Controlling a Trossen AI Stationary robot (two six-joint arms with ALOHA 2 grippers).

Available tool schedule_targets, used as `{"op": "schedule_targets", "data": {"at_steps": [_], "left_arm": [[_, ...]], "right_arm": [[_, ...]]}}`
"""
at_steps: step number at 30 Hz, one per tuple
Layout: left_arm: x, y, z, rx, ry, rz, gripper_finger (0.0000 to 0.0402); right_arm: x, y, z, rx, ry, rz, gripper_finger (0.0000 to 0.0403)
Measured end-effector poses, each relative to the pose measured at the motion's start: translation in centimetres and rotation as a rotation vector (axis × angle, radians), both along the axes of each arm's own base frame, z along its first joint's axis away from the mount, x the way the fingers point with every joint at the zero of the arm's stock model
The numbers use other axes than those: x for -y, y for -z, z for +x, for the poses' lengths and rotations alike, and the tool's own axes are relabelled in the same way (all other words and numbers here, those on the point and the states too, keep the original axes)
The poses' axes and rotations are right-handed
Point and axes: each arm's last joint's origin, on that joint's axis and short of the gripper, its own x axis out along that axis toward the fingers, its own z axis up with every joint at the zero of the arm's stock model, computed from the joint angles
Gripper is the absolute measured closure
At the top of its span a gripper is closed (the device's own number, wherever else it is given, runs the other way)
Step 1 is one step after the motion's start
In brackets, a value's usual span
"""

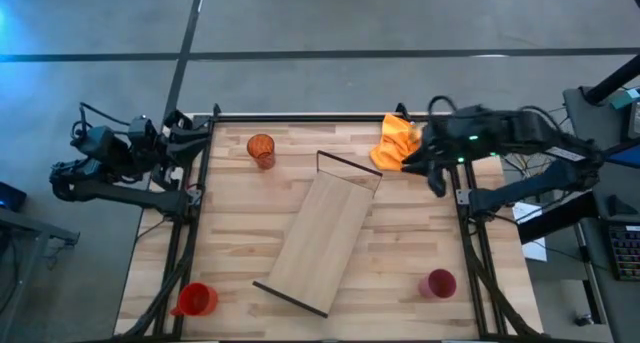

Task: Stack small to large cups/mugs on shelf
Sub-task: Put the pink plastic cup on the shelf

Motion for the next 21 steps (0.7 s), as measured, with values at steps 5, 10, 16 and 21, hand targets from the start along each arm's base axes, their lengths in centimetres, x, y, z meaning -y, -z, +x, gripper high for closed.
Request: {"op": "schedule_targets", "data": {"at_steps": [5,10,16,21], "left_arm": [[-0.1,-0.2,-1.1,0.036,0.0,-0.002,0.034],[-0.1,-0.2,-1.9,0.05,0.001,-0.003,0.034],[-0.1,0.5,-2.0,-0.009,0.002,0.002,0.034],[-0.1,0.6,-1.8,-0.017,0.004,0.003,0.034]], "right_arm": [[-0.1,2.1,1.7,-0.259,0.008,0.094,0.029],[-1.3,4.4,1.5,-0.632,0.023,0.356,0.0289],[-4.6,5.1,1.3,-0.67,0.025,0.542,0.0289],[-7.9,6.3,0.0,-0.797,-0.002,0.486,0.0289]]}}
